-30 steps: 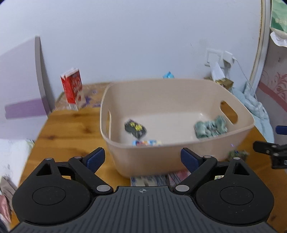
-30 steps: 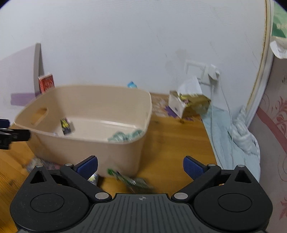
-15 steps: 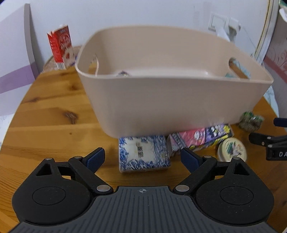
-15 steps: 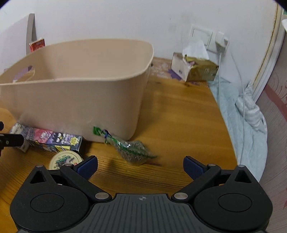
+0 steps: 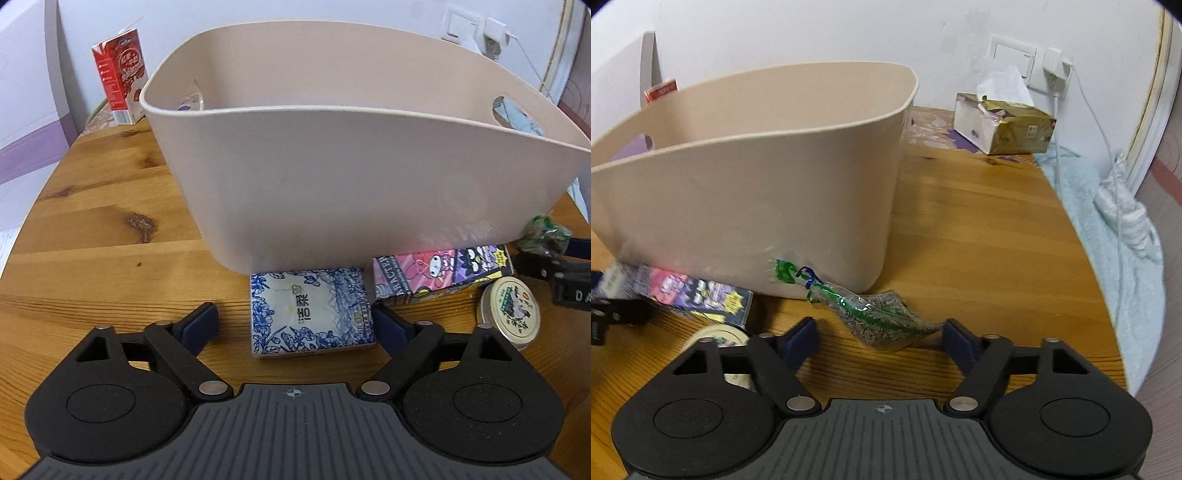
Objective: Organize objects
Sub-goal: 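Grasp the green snack bag with the right tool while the left grasps the blue-and-white tissue pack, then carry both held items into the basket and release them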
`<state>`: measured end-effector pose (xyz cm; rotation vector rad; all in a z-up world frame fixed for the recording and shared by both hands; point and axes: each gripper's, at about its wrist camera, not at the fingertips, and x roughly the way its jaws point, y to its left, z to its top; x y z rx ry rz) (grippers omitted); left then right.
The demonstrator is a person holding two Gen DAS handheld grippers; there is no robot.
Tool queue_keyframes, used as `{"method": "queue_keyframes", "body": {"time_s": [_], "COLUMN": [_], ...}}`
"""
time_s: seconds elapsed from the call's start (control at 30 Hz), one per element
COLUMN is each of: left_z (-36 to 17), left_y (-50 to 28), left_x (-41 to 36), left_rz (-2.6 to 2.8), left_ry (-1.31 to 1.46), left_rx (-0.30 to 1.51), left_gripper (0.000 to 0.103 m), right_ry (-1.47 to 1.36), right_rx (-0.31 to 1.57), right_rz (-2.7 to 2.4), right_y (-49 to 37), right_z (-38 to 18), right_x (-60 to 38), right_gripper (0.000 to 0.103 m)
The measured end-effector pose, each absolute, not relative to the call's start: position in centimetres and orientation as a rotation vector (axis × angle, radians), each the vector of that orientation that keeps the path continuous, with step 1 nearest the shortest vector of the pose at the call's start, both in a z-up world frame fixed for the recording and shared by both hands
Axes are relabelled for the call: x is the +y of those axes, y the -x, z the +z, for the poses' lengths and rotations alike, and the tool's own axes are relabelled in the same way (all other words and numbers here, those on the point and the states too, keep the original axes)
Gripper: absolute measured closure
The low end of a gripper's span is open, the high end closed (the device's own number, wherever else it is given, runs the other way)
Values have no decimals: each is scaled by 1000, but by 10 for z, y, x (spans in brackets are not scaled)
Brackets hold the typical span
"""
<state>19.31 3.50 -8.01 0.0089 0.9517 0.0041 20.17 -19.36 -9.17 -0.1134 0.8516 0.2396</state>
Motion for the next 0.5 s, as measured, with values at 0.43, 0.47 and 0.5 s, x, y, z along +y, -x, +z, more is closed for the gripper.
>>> {"method": "queue_keyframes", "body": {"time_s": [0.43,0.47,0.5], "left_z": [-72,-71,-69], "left_y": [-177,-174,-171], "left_x": [36,37,39], "left_rz": [-37,-38,-41], "left_ry": [-37,-36,-33], "left_rx": [947,942,936], "left_gripper": [37,37,38], "right_ry": [130,128,125], "right_rx": [817,808,800], "right_rz": [259,259,258], "right_y": [-180,-177,-174], "right_z": [-80,-77,-74], "right_x": [-188,-188,-188], "right_gripper": [67,67,67]}}
